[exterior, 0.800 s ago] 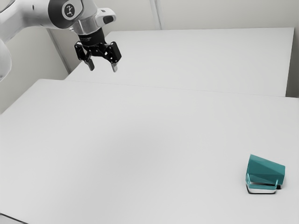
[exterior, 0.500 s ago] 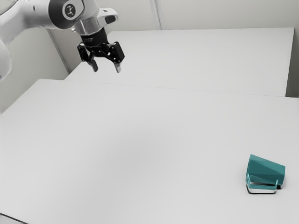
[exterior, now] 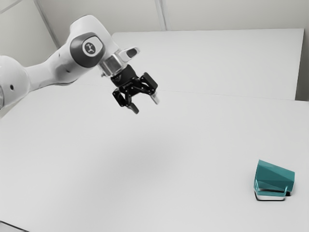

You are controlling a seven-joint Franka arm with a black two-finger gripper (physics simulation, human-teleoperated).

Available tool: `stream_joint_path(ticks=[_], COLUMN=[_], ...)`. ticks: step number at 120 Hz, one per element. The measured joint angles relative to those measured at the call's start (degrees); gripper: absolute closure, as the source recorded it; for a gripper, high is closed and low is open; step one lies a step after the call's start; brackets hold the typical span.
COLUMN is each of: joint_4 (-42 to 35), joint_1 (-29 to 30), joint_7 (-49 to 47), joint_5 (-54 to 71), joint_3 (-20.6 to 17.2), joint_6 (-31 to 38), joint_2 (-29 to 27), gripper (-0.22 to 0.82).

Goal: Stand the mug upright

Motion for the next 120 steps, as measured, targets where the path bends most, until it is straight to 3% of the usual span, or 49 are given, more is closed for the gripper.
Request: stream_joint_path(ticks=[35,57,88,120], joint_4=[-3.3,-4.1,-5.0,0.2], joint_1=[-1.7,-4.1,-10.5,-16.9], joint_7=[3.5,7.5,18.6,29.5], joint_5=[-13.7,-20.3,-32.5,-40.5], joint_3=[-5.1,-5.5,-6.9,-6.9], joint_6=[8.6,13.4,20.7,25.6], joint_2=[8.6,15.5,18.8,25.8], gripper=[0.0,0.0,0.0,0.0])
